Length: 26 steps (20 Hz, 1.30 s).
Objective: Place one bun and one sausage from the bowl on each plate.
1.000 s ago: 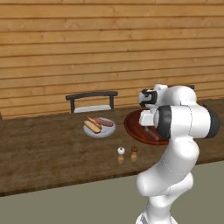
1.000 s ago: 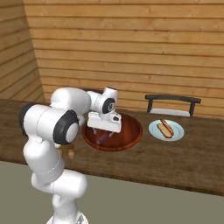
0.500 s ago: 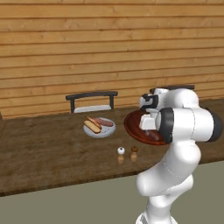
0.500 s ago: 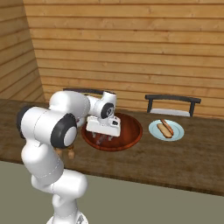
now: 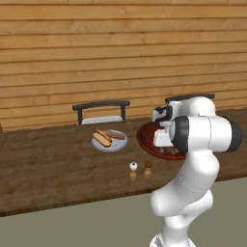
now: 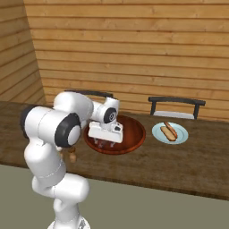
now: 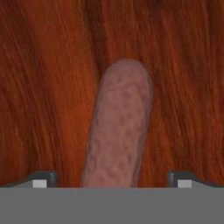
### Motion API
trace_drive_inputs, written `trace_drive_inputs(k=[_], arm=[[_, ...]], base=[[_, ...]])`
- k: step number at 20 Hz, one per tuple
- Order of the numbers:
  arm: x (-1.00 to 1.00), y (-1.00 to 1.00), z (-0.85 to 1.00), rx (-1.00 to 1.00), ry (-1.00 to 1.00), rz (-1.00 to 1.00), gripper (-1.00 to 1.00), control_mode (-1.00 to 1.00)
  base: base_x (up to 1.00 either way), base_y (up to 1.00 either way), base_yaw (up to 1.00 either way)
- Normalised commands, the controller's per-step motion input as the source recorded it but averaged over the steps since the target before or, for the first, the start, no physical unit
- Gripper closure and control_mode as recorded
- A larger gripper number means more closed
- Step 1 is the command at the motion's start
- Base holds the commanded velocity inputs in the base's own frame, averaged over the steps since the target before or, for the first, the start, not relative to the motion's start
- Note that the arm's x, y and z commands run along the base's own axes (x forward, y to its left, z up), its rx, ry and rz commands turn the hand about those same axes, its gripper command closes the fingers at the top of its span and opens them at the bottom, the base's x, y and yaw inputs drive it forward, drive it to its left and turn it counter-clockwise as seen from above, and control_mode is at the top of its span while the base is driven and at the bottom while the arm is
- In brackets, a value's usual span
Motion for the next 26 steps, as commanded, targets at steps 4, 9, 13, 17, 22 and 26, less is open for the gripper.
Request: trace_drive_inputs(k=[4,9,13,17,22,26], arm=[[0.0,0.0,0.0,0.0,0.03,0.0,1.0,-1.0],[0.0,0.0,0.0,0.0,0.03,0.0,1.0,-1.0],[-0.14,-0.05,0.24,0.0,0.0,0.0,1.0,-1.0],[-0.29,-0.18,0.86,0.0,-0.02,0.0,1.0,-1.0],[-0.41,-0.4,0.81,-0.01,-0.02,0.0,1.0,-1.0],[-0.12,-0.44,0.16,-0.15,-0.02,0.08,1.0,-1.0]], base=[[0.0,0.0,0.0],[0.0,0.0,0.0],[0.0,0.0,0.0],[0.0,0.0,0.0],[0.0,0.0,0.0],[0.0,0.0,0.0]])
